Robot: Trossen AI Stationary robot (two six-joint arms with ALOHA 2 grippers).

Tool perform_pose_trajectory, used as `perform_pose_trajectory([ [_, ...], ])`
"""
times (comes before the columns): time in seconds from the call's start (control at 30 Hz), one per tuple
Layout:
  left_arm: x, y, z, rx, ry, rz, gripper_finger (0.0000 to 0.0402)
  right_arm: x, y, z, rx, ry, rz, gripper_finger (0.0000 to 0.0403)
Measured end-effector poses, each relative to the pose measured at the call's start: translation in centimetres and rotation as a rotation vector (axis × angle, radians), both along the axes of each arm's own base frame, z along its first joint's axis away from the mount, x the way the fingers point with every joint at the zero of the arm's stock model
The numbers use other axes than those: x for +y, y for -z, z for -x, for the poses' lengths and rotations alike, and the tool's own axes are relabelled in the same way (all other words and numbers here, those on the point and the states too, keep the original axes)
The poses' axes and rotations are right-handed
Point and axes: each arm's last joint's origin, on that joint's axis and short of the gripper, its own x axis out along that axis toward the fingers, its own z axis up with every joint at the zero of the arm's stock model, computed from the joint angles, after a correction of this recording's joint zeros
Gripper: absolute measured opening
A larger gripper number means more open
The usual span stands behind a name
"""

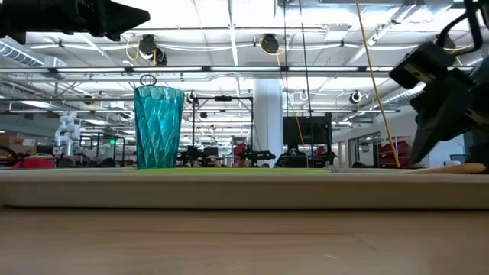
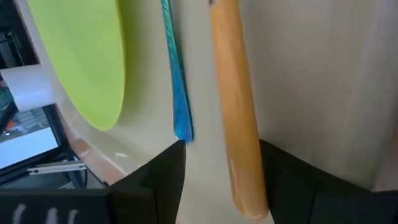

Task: Pick and place plate/cup/fork/spoon on tray
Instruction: Put the yellow spoon on the gray serving tray

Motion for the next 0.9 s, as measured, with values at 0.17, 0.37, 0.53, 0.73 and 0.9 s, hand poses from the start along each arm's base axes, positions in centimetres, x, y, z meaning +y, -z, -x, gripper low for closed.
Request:
perform_pose_trajectory([
  [0.17,0.0,0.0,0.0,0.0,0.0,0.0,0.0042,-0.2,-1.0,-1.1,-0.039,-0.019,0.033,0.0183],
  [0.37,0.0,0.0,0.0,0.0,0.0,-0.001,0.0042,-0.2,-1.8,-1.9,-0.021,-0.049,0.015,0.0183],
  [0.53,0.0,0.1,0.0,0.006,0.0,0.001,0.0042,-0.2,-1.6,-1.7,0.025,-0.045,-0.006,0.0183],
  [0.73,0.0,0.0,0.0,0.004,0.0,0.001,0.0042,-0.3,-1.4,-1.5,0.07,-0.096,-0.014,0.0183],
  [0.9,0.0,0.0,0.0,0.004,0.0,0.001,0.0042,-0.4,-2.0,-2.0,0.0,-0.128,0.009,0.0183],
])
